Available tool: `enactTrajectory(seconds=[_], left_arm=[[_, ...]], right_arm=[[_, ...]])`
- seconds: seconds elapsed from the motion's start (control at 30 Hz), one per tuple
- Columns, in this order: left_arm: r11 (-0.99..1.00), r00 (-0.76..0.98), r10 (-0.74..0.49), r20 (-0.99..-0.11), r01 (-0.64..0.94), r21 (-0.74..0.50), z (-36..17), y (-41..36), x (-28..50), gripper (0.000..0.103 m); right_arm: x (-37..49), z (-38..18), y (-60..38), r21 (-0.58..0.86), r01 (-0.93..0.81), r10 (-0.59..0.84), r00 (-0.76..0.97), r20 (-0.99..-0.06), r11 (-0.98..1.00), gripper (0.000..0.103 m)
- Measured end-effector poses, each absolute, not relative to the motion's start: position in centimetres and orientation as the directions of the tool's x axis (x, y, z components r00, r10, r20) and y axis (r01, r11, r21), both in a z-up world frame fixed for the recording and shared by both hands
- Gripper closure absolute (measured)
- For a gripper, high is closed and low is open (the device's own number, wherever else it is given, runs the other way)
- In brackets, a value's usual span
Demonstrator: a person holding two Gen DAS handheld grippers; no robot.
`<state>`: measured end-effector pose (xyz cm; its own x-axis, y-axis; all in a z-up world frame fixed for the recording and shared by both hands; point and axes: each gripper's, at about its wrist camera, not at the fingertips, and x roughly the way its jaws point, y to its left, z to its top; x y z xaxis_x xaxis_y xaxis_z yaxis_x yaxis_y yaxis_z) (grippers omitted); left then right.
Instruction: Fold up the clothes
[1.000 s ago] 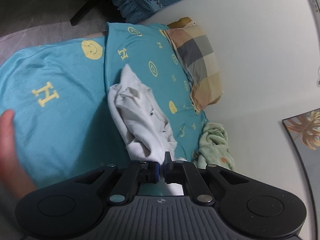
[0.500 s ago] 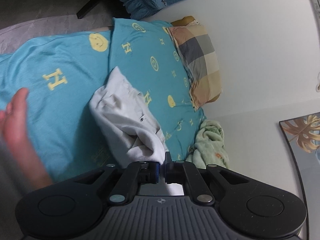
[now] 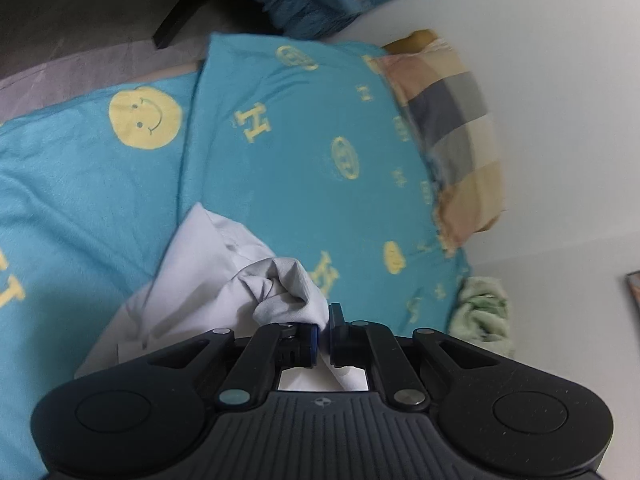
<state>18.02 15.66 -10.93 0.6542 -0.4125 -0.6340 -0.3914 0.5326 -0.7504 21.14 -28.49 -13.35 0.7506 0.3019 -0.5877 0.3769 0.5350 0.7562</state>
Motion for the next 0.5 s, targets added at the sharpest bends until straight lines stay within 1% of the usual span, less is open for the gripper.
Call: enactTrajectory(seconds=[0.07,0.27,0.4,0.5], left_arm=[[0.568,0.633,-0.401,-0.662,-0.395,-0.722,-12.6,15.7,20.3,0.098],[0.626,0.602,-0.397,-0.692,-0.373,-0.684,-16.1,15.4,24.8,0.097],[0.672,0.598,-0.396,-0.697,-0.328,-0.664,-16.9,15.1,26.0,0.097],[0.710,0.609,-0.391,-0.690,-0.277,-0.647,-16.6,14.7,25.8,0.095]], right_arm=[[22.8,-14.5,-28.2,0.749,0.366,0.303,0.749,-0.589,0.552,0.093],[26.5,-17.5,-27.9,0.723,0.346,0.298,0.741,-0.601,0.597,0.093],[27.3,-19.0,-27.9,0.712,0.337,0.303,0.733,-0.609,0.616,0.092],[27.1,-18.8,-27.9,0.716,0.311,0.312,0.741,-0.594,0.625,0.091]])
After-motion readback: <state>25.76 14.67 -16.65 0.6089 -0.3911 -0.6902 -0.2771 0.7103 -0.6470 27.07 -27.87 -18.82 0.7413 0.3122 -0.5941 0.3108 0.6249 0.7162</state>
